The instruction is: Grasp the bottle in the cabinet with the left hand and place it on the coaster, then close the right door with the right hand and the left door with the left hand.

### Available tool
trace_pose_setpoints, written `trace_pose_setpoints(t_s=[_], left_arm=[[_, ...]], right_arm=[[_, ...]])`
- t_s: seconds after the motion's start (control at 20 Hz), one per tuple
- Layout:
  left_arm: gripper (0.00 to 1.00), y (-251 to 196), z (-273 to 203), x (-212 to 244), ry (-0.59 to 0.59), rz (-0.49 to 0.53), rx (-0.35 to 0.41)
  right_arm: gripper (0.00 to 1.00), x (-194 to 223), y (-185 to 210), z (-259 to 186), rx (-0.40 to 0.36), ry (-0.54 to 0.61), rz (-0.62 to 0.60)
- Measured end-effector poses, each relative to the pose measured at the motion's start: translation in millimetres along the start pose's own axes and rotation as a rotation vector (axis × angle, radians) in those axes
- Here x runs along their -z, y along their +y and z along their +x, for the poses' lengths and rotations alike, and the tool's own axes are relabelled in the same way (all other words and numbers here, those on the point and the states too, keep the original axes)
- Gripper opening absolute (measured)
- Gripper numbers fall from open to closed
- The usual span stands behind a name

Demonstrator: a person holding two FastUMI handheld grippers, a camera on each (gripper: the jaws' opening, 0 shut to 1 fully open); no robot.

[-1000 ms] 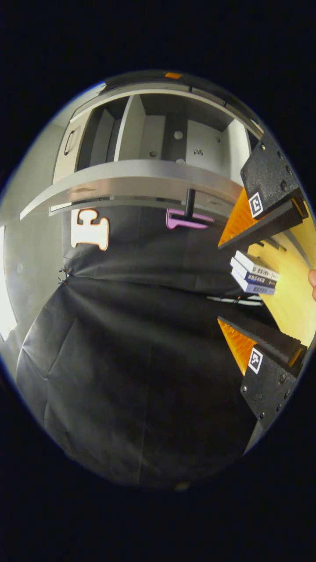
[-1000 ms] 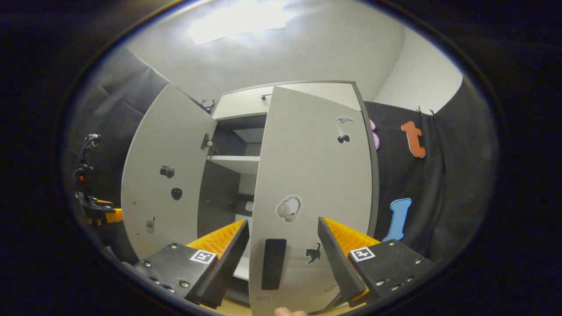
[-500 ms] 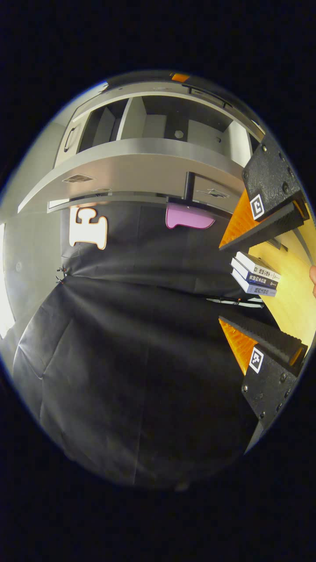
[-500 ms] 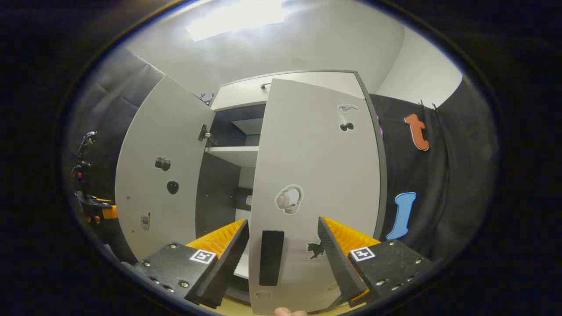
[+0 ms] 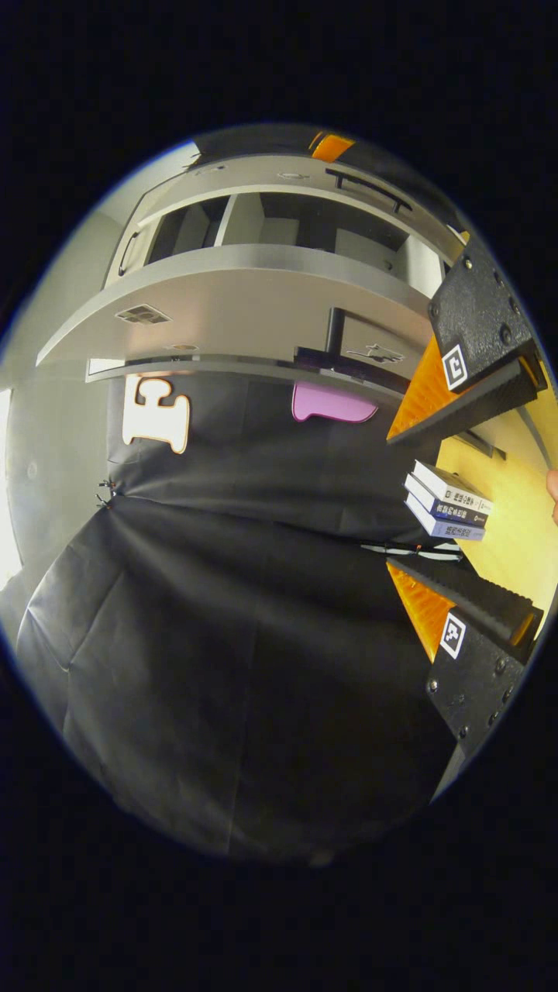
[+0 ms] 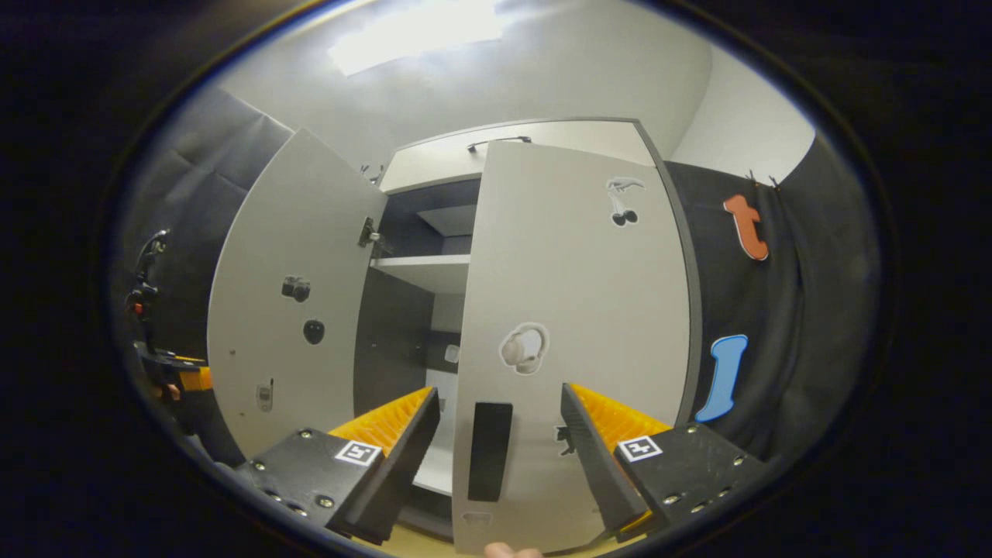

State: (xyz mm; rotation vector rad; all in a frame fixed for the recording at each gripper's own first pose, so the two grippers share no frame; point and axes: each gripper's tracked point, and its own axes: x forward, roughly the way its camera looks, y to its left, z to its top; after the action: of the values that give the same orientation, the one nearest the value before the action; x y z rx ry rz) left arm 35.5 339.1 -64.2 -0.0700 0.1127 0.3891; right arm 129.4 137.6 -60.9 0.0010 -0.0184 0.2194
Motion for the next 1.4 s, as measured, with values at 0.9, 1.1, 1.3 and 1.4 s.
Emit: trace_pose_setpoints(t_s=[0.9, 1.1, 1.3, 1.4], left_arm=[[0.89, -103.5, -21.4, 21.4, 0.041, -0.045, 0.201], [0.89, -130.0, -19.2, 28.7, 0.058, -0.016, 0.246], [0.89, -151.1, -19.9, 30.0, 0.062, -0.022, 0.286], [0.89, -156.4, -21.1, 28.9, 0.061, -0.023, 0.294]], right_arm=[[0.95, -6.4, -36.7, -31.9, 0.041, 0.011, -0.011], [0.92, -10.1, -50.2, -43.5, 0.061, 0.006, -0.029], [0.95, -9.9, -58.2, -50.2, 0.072, 0.014, -0.026], [0.95, -10.4, -59.4, -52.5, 0.072, 0.014, -0.022]])
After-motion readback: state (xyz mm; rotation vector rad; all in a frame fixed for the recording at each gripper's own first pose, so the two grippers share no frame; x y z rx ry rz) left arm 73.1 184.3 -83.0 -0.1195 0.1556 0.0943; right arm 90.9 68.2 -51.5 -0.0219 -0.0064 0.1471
